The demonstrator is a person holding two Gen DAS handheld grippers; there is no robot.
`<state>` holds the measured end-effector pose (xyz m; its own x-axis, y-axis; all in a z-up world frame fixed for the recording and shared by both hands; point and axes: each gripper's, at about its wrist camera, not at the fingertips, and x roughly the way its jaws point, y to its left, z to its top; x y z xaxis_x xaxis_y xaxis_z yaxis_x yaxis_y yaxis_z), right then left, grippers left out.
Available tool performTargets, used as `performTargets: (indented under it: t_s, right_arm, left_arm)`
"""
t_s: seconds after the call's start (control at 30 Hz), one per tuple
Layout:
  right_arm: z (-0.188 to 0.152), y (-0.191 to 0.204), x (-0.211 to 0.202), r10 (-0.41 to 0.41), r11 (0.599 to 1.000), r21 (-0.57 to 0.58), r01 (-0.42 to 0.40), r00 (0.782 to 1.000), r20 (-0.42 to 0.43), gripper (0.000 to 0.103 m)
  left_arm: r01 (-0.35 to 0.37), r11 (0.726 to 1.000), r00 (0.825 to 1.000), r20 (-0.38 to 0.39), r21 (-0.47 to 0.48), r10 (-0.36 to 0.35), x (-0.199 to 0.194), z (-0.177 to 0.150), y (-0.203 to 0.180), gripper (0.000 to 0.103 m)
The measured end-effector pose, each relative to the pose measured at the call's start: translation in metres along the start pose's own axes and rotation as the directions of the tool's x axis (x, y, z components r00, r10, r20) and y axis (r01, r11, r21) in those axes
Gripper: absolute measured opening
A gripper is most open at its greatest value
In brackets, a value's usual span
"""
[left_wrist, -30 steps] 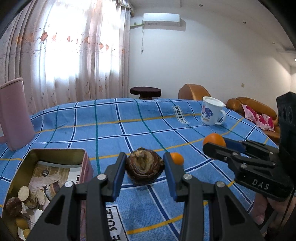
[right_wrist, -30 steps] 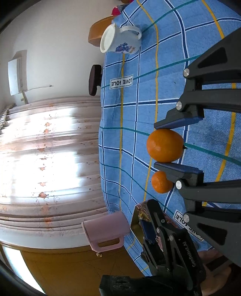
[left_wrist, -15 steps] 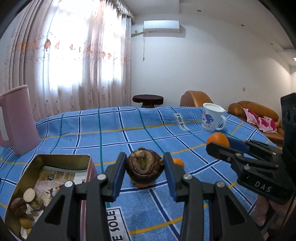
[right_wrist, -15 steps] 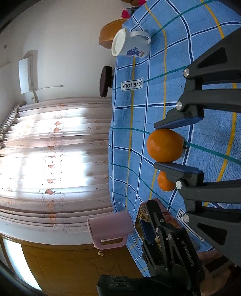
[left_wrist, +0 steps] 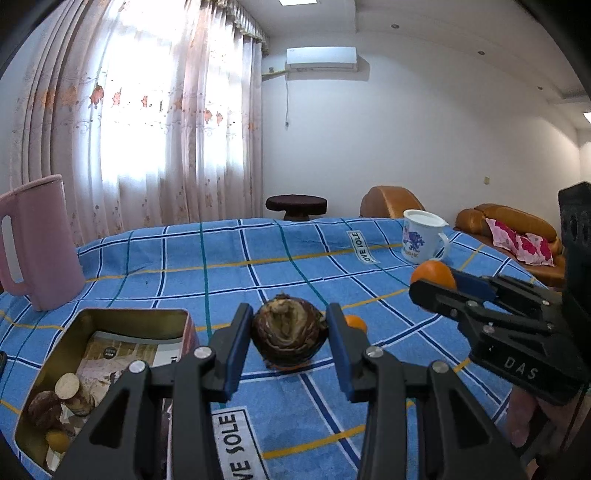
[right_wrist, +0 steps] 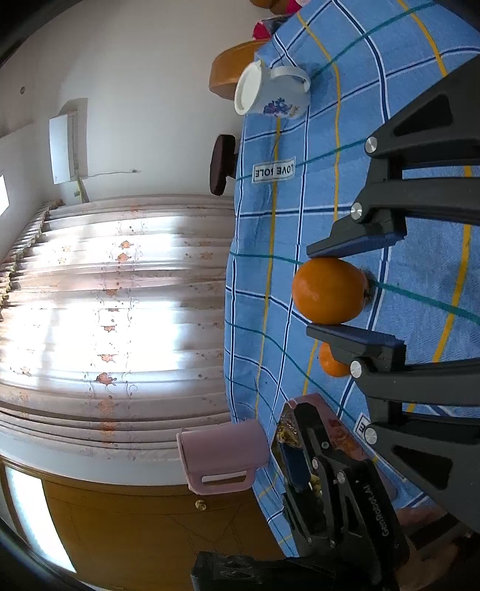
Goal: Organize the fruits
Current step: 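Carry the dark fruit with the left tool while the right tool carries the orange over the tin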
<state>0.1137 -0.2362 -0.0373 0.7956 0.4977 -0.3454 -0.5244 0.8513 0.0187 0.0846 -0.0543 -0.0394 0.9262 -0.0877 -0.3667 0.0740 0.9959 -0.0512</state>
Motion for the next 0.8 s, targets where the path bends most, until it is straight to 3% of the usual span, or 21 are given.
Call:
performTargets:
  t_s: [0.47,0.8]
  right_arm:
    - [0.014,0.055,0.012,0.132,0.990,-0.039,-0.132,0.991,-0.020,0.037]
    - [0.036,0.120,0.026,0.262,0.959,-0.104,-0.264,0.965,-0.030,0.037]
  left_arm:
    - [-0.049,0.995,0.999,-0.027,-0.092,0.046,-0.028,-0.006,0.053,0.042]
    - [-0.134,0.981,0.991,-0.047,-0.142,0.129,-0.058,-0.009,0.107,0.042]
